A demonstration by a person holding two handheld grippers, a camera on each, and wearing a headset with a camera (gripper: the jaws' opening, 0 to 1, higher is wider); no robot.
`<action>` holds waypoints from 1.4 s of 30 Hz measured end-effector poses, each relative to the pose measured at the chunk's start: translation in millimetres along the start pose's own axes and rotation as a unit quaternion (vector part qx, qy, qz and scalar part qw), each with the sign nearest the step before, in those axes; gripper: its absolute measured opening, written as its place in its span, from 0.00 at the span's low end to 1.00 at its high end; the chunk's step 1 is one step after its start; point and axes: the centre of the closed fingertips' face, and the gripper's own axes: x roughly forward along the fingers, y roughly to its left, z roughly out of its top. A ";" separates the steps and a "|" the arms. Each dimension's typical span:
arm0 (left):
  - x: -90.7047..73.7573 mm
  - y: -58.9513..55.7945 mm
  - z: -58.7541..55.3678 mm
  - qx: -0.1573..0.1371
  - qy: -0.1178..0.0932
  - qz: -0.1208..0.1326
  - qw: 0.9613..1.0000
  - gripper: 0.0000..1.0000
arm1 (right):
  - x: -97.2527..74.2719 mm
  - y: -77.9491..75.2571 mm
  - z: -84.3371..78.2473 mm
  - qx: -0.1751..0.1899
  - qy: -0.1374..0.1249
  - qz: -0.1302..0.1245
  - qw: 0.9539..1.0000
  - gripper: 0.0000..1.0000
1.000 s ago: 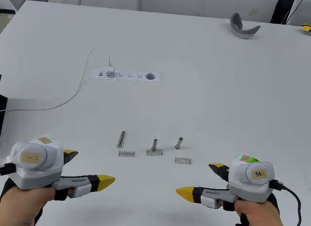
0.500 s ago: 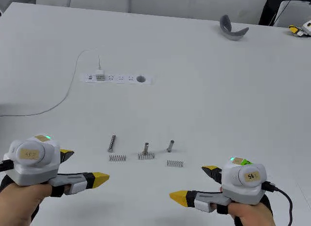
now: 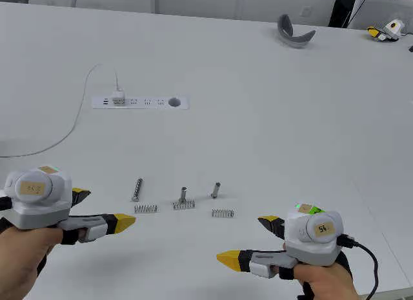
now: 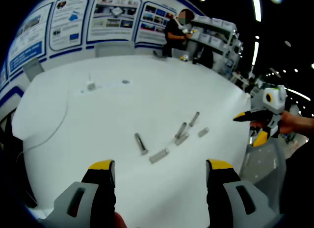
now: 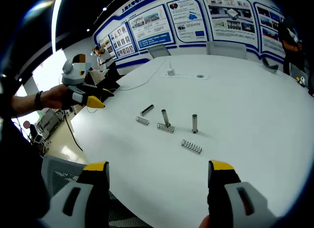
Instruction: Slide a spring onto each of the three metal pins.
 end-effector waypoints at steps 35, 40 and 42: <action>71.6 29.9 22.0 -0.044 0.006 0.014 0.999 0.60 | -1.6 -5.5 0.5 0.005 0.001 -0.004 1.000 0.83; 84.2 35.9 24.8 -0.058 0.007 0.015 0.998 0.55 | -2.4 -6.1 0.1 0.006 0.001 -0.005 1.000 0.83; 88.6 37.1 24.2 -0.061 0.010 0.015 0.998 0.53 | -2.4 -6.0 -0.1 0.007 0.001 -0.005 1.000 0.83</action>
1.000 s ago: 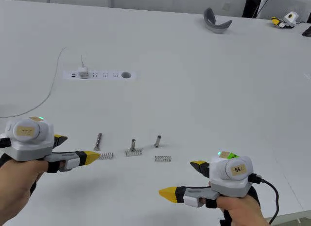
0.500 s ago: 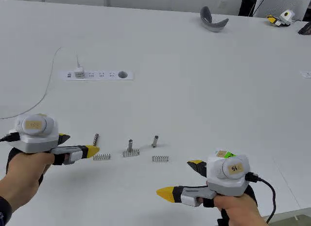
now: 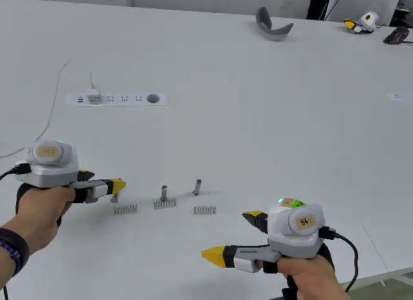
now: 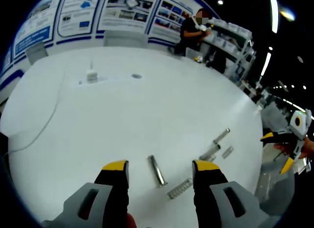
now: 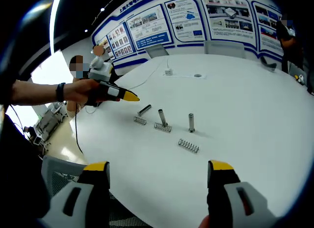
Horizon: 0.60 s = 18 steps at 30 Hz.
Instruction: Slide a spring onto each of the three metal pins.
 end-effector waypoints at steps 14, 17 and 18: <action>25.0 7.7 -13.9 -0.011 0.037 0.009 0.999 0.39 | 2.2 -2.4 3.5 0.003 -0.003 0.000 1.000 0.83; 29.1 7.8 -14.1 -0.013 0.039 0.009 0.999 0.36 | 3.3 -2.2 4.1 0.004 -0.004 0.001 1.000 0.83; 30.5 8.2 -14.5 -0.013 0.040 0.011 0.999 0.36 | 3.7 -2.2 4.2 0.004 -0.003 0.002 1.000 0.83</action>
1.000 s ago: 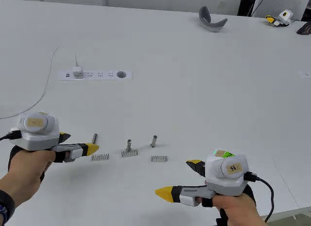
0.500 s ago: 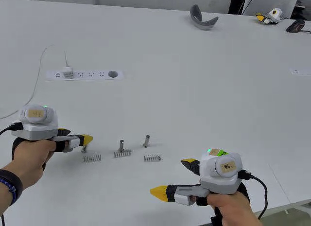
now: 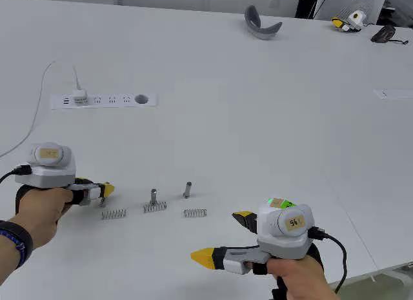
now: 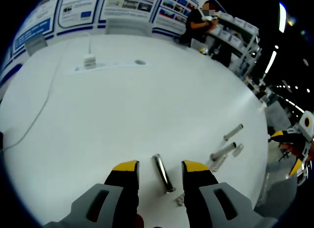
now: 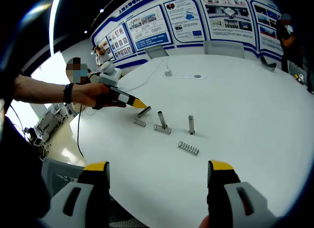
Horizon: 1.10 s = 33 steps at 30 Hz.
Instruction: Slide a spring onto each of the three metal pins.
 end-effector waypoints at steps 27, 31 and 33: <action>12.4 9.5 -11.2 0.052 0.069 0.089 0.992 0.13 | 6.2 2.6 -4.5 0.001 0.009 0.009 1.000 0.83; 13.3 10.7 -9.5 0.050 0.066 0.096 0.992 0.13 | 5.2 1.3 -5.2 0.001 0.010 0.010 1.000 0.83; 14.5 12.1 -8.7 0.054 0.067 0.102 0.991 0.11 | 5.0 0.8 -4.8 0.001 0.010 0.011 1.000 0.83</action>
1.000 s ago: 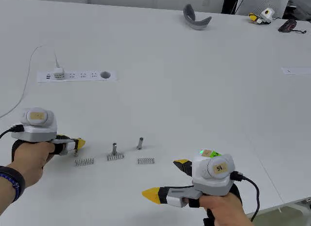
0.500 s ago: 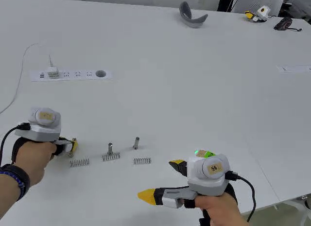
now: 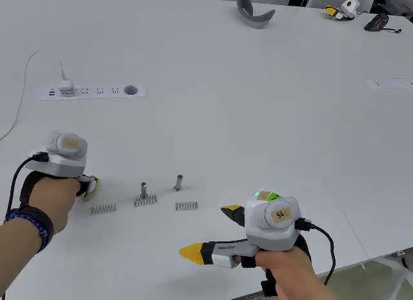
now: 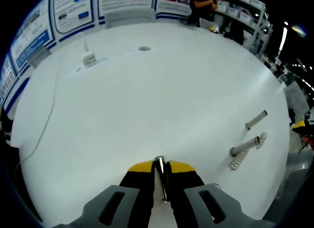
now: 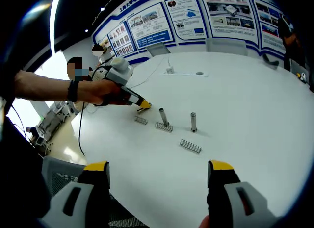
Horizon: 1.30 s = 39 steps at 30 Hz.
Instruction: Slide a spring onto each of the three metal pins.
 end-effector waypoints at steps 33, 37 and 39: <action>-8.6 6.1 -2.2 -0.030 -0.015 0.028 0.999 0.07 | -9.6 -15.0 -8.4 0.017 0.003 0.001 1.000 0.82; -14.0 9.6 -0.3 -0.038 -0.022 0.029 0.999 0.07 | -7.5 -12.6 -9.7 0.015 0.005 0.004 1.000 0.82; -16.1 11.1 0.6 -0.040 -0.026 0.031 0.998 0.07 | -7.4 -12.2 -9.3 0.015 0.005 0.004 1.000 0.82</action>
